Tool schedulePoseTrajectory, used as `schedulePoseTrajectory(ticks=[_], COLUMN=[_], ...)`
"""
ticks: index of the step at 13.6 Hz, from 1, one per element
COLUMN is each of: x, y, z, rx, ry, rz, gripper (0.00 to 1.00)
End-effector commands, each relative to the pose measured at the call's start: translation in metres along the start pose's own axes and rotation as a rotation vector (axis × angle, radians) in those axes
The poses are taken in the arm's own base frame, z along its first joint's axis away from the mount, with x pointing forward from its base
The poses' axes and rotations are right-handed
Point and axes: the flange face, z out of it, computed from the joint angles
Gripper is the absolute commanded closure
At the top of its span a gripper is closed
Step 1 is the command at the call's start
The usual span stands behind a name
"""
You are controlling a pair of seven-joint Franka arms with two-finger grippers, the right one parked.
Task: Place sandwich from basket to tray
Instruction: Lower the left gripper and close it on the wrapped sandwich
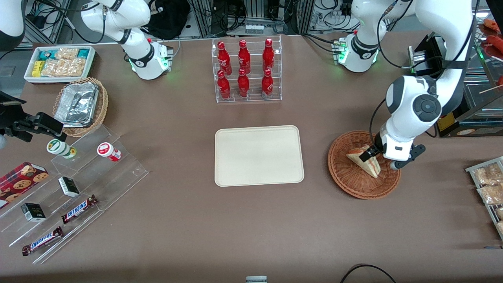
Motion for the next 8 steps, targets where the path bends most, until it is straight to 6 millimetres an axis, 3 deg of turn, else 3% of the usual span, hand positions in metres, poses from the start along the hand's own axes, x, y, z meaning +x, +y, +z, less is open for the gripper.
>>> schedulePoseTrajectory(ticks=[1, 7, 8], x=[-0.003, -0.008, -0.005], y=[0.002, 0.002, 0.002], z=[0.011, 0.053, 0.054], rx=[0.003, 0.037, 0.028], ry=[0.001, -0.052, -0.046], rz=[-0.069, -0.108, -0.124], gripper=[0.0, 0.02, 0.2])
